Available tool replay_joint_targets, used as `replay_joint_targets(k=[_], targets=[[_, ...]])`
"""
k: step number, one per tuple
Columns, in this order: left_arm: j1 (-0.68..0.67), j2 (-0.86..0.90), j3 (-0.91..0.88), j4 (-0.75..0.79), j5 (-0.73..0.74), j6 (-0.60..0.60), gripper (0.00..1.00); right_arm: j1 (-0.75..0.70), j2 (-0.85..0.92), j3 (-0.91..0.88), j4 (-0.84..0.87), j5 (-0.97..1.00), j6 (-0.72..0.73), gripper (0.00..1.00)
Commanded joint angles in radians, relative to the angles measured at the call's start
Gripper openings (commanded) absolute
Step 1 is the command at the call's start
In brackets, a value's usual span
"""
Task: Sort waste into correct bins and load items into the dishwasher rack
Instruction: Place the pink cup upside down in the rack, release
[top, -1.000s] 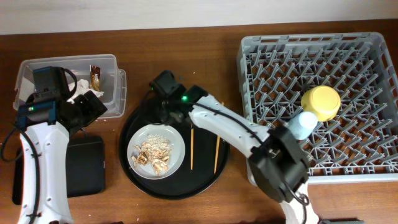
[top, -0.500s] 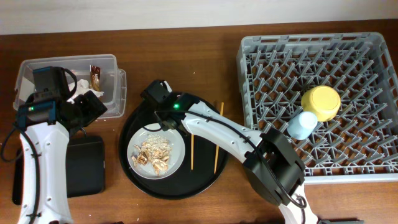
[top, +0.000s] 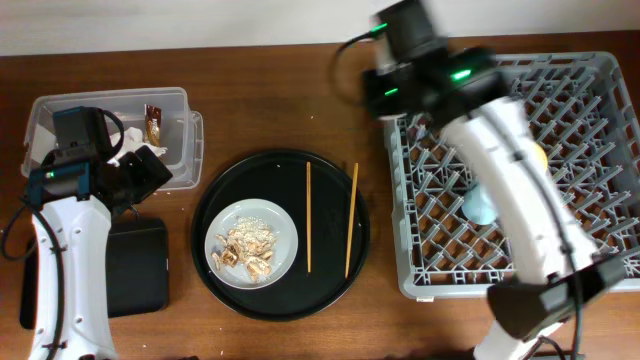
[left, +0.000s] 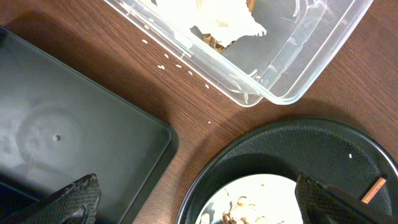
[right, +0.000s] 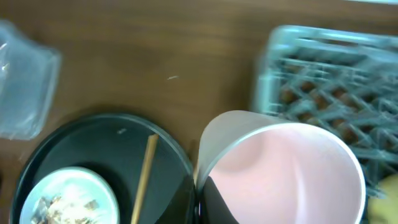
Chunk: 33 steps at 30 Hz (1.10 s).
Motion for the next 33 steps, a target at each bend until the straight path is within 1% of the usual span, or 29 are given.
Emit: replay_joint_targets(k=[1, 2, 5, 7, 9, 16, 17, 19, 20, 21, 23, 28, 32, 33], targets=[[0.004, -0.004, 0.013, 0.002, -0.005, -0.008, 0.99, -0.267, 0.014, -0.004, -0.023, -0.409, -0.110, 0.04], [0.004, -0.004, 0.013, 0.002, -0.005, -0.008, 0.99, -0.392, 0.025, -0.021, -0.018, -0.653, -0.182, 0.04], [0.004, -0.004, 0.013, 0.002, -0.005, -0.008, 0.99, -0.587, 0.080, -0.051, -0.010, -1.041, -0.336, 0.04], [0.004, -0.004, 0.013, 0.002, -0.005, -0.008, 0.99, -0.681, 0.149, -0.053, 0.021, -1.225, -0.338, 0.04], [0.004, -0.004, 0.013, 0.002, -0.005, -0.008, 0.99, -0.735, 0.228, -0.054, 0.035, -1.294, -0.337, 0.04], [0.004, -0.004, 0.013, 0.002, -0.005, -0.008, 0.99, -0.745, 0.439, -0.054, 0.060, -1.294, -0.329, 0.04], [0.004, -0.004, 0.013, 0.002, -0.005, -0.008, 0.99, -0.745, 0.458, -0.055, 0.056, -1.293, -0.318, 0.04], [0.004, -0.004, 0.013, 0.002, -0.005, -0.008, 0.99, -0.746, 0.484, -0.056, 0.053, -1.243, -0.247, 0.04], [0.004, -0.004, 0.013, 0.002, -0.005, -0.008, 0.99, -0.746, 0.488, -0.056, 0.041, -1.213, -0.225, 0.04], [0.004, -0.004, 0.013, 0.002, -0.005, -0.008, 0.99, -0.746, 0.488, -0.055, 0.013, -1.140, -0.215, 0.04], [0.004, -0.004, 0.013, 0.002, -0.005, -0.008, 0.99, -0.746, 0.488, -0.056, -0.028, -1.070, -0.213, 0.04], [0.004, -0.004, 0.013, 0.002, -0.005, -0.008, 0.99, -0.746, 0.488, -0.056, -0.080, -1.060, -0.213, 0.04], [0.004, -0.004, 0.013, 0.002, -0.005, -0.008, 0.99, -0.747, 0.487, -0.055, -0.123, -0.852, -0.213, 0.05], [0.004, -0.004, 0.013, 0.002, -0.005, -0.008, 0.99, -0.750, 0.486, -0.055, -0.122, -0.831, -0.214, 0.06]])
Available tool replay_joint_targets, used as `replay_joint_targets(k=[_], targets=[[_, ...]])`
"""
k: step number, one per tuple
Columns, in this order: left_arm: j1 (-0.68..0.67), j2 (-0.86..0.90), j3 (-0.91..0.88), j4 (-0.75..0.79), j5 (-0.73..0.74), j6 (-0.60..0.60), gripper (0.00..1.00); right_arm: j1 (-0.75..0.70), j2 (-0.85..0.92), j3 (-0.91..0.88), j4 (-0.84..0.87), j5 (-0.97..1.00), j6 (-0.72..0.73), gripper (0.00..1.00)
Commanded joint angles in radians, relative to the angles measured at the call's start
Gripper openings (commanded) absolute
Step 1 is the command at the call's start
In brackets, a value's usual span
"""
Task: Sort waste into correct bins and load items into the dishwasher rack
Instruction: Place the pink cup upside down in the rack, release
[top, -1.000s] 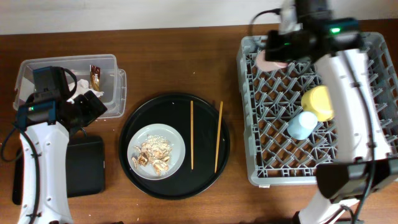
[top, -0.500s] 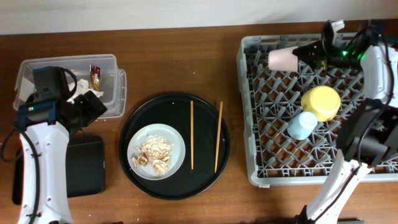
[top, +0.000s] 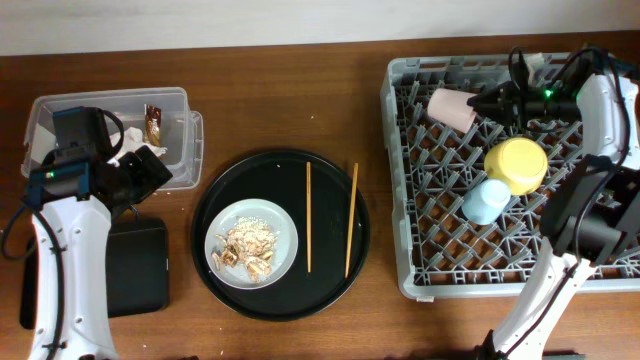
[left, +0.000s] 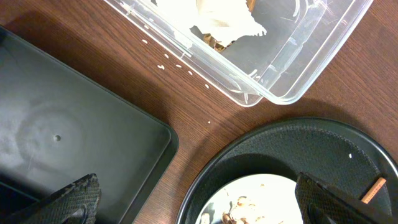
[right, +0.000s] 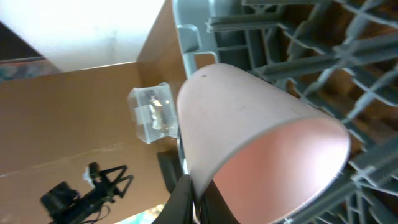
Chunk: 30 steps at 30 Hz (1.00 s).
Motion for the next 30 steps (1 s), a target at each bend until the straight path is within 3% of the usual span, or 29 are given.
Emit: replay_joint_targets(k=[1, 7, 9, 12, 15, 18, 21, 25, 30], targets=[[0.004, -0.004, 0.013, 0.002, -0.005, -0.008, 0.99, -0.008, 0.021, -0.018, -0.012, 0.275, 0.005, 0.08], [0.004, -0.004, 0.013, 0.002, -0.005, -0.008, 0.99, -0.062, -0.037, -0.016, -0.050, 0.331, -0.002, 0.16], [0.004, -0.004, 0.013, 0.002, -0.005, -0.008, 0.99, -0.071, -0.128, -0.015, -0.061, 0.448, 0.029, 0.20], [0.004, -0.004, 0.013, 0.002, -0.005, -0.008, 0.99, -0.066, -0.275, -0.015, -0.073, 0.744, 0.196, 0.20], [0.004, -0.004, 0.013, 0.002, -0.005, -0.008, 0.99, 0.032, -0.397, -0.015, -0.030, 0.795, 0.183, 0.19], [0.004, -0.004, 0.013, 0.002, -0.005, -0.008, 0.99, 0.196, -0.367, -0.015, 0.066, 0.888, 0.182, 0.05], [0.004, -0.004, 0.013, 0.002, -0.005, -0.008, 0.99, 0.307, -0.275, -0.015, 0.110, 1.076, 0.275, 0.04], [0.004, -0.004, 0.013, 0.002, -0.005, -0.008, 0.99, 0.308, -0.148, -0.015, 0.092, 1.108, 0.276, 0.04], [0.004, -0.004, 0.013, 0.002, -0.005, -0.008, 0.99, 0.252, -0.140, -0.015, 0.056, 1.120, 0.279, 0.04]])
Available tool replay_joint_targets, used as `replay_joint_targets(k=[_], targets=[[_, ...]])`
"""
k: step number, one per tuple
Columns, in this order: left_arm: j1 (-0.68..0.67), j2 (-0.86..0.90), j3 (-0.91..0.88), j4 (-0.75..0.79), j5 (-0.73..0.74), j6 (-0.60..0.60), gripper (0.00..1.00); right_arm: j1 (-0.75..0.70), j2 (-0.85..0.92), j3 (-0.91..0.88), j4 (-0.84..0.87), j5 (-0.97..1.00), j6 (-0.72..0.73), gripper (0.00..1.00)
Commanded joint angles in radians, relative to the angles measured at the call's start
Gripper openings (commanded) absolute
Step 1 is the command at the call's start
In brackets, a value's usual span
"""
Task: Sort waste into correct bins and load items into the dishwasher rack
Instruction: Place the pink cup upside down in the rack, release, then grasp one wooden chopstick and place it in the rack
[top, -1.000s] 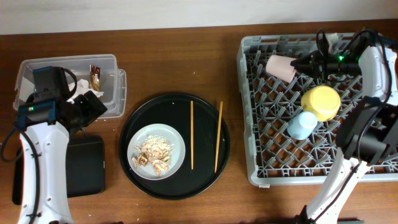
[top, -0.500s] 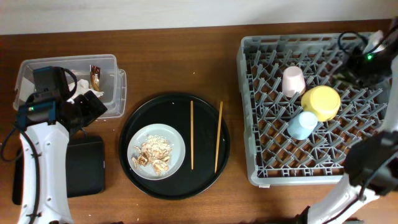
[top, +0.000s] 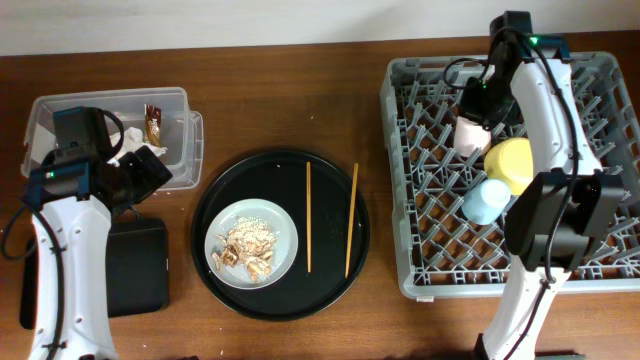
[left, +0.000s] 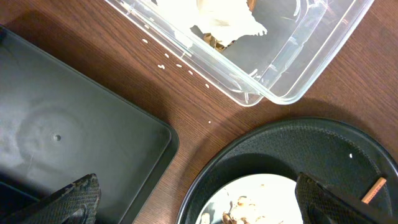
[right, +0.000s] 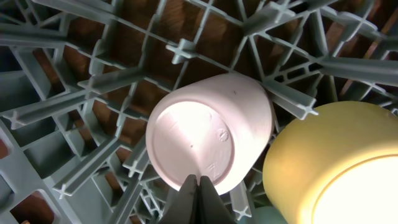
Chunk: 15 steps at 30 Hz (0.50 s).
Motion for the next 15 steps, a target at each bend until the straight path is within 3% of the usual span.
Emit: replay_joint_targets(k=[1, 8, 10, 12, 13, 14, 15], targets=[[0.004, -0.004, 0.013, 0.002, -0.005, -0.008, 0.99, -0.051, -0.003, 0.001, -0.026, 0.043, 0.008, 0.04], [0.004, -0.004, 0.013, 0.002, -0.005, -0.008, 0.99, -0.082, -0.096, 0.013, -0.137, 0.084, 0.026, 0.04], [0.004, -0.004, 0.013, 0.002, -0.005, -0.008, 1.00, -0.076, -0.192, 0.020, -0.154, -0.011, 0.006, 0.04], [0.004, -0.004, 0.013, 0.002, -0.005, -0.008, 0.99, -0.051, -0.298, 0.020, -0.167, -0.287, -0.118, 0.07], [0.004, -0.004, 0.013, 0.002, -0.005, -0.008, 0.99, -0.019, -0.335, 0.020, -0.179, -0.394, -0.173, 0.31], [0.004, -0.004, 0.013, 0.002, -0.005, -0.008, 0.99, 0.026, -0.352, 0.020, -0.201, -0.407, -0.185, 0.45], [0.004, -0.004, 0.013, 0.002, -0.005, -0.008, 0.99, 0.076, -0.354, 0.019, -0.226, -0.403, -0.196, 0.51]])
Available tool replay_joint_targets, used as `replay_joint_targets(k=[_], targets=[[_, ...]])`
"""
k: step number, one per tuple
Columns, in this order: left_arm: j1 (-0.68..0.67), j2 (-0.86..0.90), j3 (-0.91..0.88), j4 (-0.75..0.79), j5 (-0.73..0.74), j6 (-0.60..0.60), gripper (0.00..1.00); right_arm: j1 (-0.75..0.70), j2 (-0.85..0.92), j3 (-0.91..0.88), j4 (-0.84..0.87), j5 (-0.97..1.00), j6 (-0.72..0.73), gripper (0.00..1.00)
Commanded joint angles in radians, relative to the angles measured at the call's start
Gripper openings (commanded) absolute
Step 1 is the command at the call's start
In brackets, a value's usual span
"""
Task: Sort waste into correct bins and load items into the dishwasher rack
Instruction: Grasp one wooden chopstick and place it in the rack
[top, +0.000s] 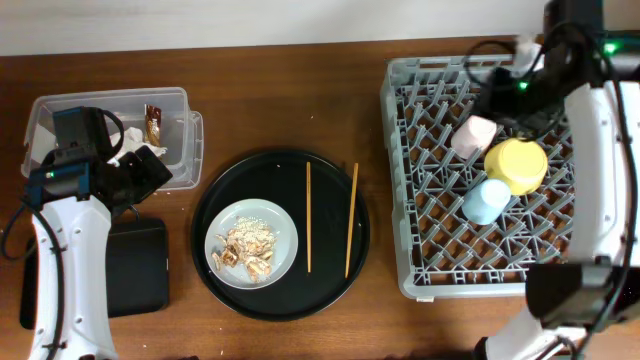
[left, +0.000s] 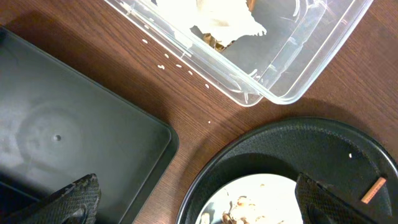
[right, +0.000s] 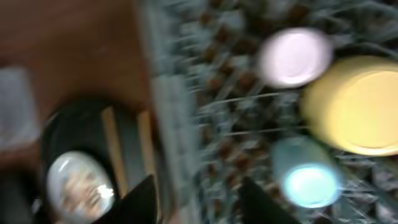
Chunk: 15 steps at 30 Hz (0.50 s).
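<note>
A pink cup (top: 473, 135) lies bottom-up in the grey dishwasher rack (top: 392, 180), beside a yellow cup (top: 516, 165) and a blue cup (top: 481, 201). My right gripper (top: 503, 93) hangs open above them with nothing between its fingers. Its blurred wrist view shows the gripper (right: 200, 202), the pink cup (right: 294, 57), the yellow cup (right: 354, 102) and the blue cup (right: 308, 177) below. On the black round tray (top: 281, 170) are a white plate of food scraps (top: 251, 243) and two chopsticks (top: 308, 216). My left gripper (left: 199, 205) is open, low over the table between the clear bin (left: 280, 56) and the tray.
The clear plastic bin (top: 110, 125) at the far left holds wrappers and crumpled paper. A black bin (top: 137, 265) lies in front of it, under my left arm. Small white crumbs dot the wood beside the clear bin.
My right gripper has let go of the pink cup and now stands open higher above the rack. The cup stays in the rack next to the yellow one. The left arm has not moved.
My right gripper held the pink cup over the table near the rack's left edge. Then the cup was on its side over the rack's far part. Then it stood bottom-up beside the yellow cup, still gripped. Now it rests there, released.
</note>
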Motion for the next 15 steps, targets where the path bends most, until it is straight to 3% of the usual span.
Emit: replay_joint_targets(k=[1, 2, 3, 5, 6, 7, 10, 13, 15], targets=[[0.004, -0.004, 0.013, 0.002, -0.005, -0.008, 0.99, 0.149, 0.008, -0.013, -0.026, -0.042, -0.053, 0.52], [0.004, -0.004, 0.013, 0.002, -0.005, -0.008, 0.99, 0.202, 0.013, -0.026, -0.011, 0.000, -0.039, 0.68], [0.004, -0.004, 0.013, 0.002, -0.005, -0.008, 0.99, 0.277, 0.024, -0.046, 0.012, 0.101, 0.054, 0.75], [0.004, -0.004, 0.013, 0.002, -0.005, -0.008, 0.99, 0.383, 0.034, -0.105, 0.045, 0.219, 0.184, 0.74], [0.004, -0.004, 0.013, 0.002, -0.005, -0.008, 0.99, 0.441, 0.037, -0.158, 0.090, 0.226, 0.223, 0.67], [0.004, -0.004, 0.013, 0.002, -0.005, -0.008, 0.99, 0.502, 0.040, -0.223, 0.155, 0.235, 0.254, 0.51], [0.004, -0.004, 0.013, 0.002, -0.005, -0.008, 0.99, 0.621, 0.040, -0.490, 0.355, 0.294, 0.451, 0.46], [0.004, -0.004, 0.013, 0.002, -0.005, -0.008, 0.99, 0.663, 0.040, -0.670, 0.508, 0.231, 0.515, 0.34], [0.004, -0.004, 0.013, 0.002, -0.005, -0.008, 0.99, 0.687, 0.040, -0.737, 0.578, 0.251, 0.570, 0.32]])
